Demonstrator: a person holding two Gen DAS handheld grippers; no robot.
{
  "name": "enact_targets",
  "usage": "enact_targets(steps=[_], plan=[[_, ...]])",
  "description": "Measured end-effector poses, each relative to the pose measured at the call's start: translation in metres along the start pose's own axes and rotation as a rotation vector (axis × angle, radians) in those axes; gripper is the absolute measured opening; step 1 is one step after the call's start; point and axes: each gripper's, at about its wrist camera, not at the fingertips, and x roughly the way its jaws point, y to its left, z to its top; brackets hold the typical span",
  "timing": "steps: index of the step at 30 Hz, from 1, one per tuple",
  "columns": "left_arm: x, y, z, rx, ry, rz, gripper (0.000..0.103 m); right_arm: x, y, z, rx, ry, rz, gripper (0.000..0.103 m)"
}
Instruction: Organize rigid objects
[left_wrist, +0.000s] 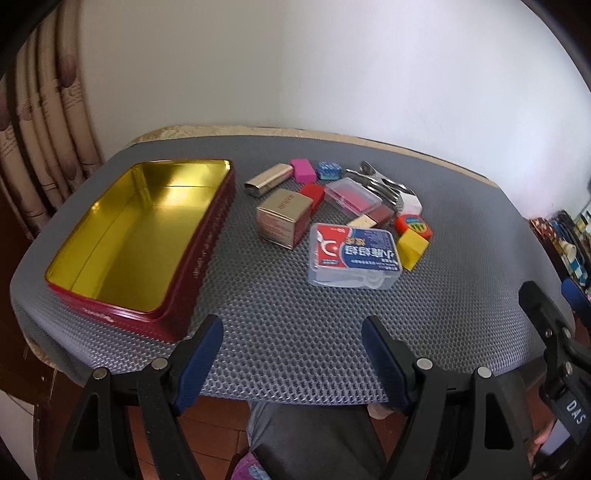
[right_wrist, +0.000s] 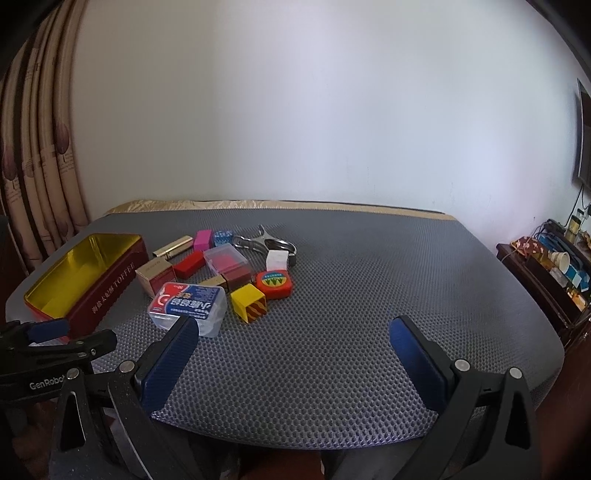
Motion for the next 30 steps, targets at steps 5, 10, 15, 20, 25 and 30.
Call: enact_targets(steps=[5,10,15,20,25,30], plan=[[0.01,-0.001,0.005,0.006,0.04,-0.059,0.079,0.009,-0.01,-0.001,0.031,0.031,0.003,0.103],[0.021,-0.006,0.016,0.053,0.049,-0.061,0.08,0.017,-0.014,-0.004,0.04,0.057,0.012,0.103],[0.032,-0.017,0.03,0.144,0.06,-0.093,0.08,0.023,-0.016,-0.005,0.036,0.071,0.012,0.103],[0.024,-0.024,0.045,0.351,0.015,-0.13,0.08,0.033,-0.025,-0.007,0.06,0.115,0.014,0.103],[0.028,0.001,0.078,0.393,0.059,-0.119,0.079,0.04,-0.03,-0.008,0.074,0.137,0.027,0.103],[0.059,0.02,0.108,0.285,0.192,-0.131,0.079,0.05,-0.03,-0.011,0.067,0.173,0.04,0.103]])
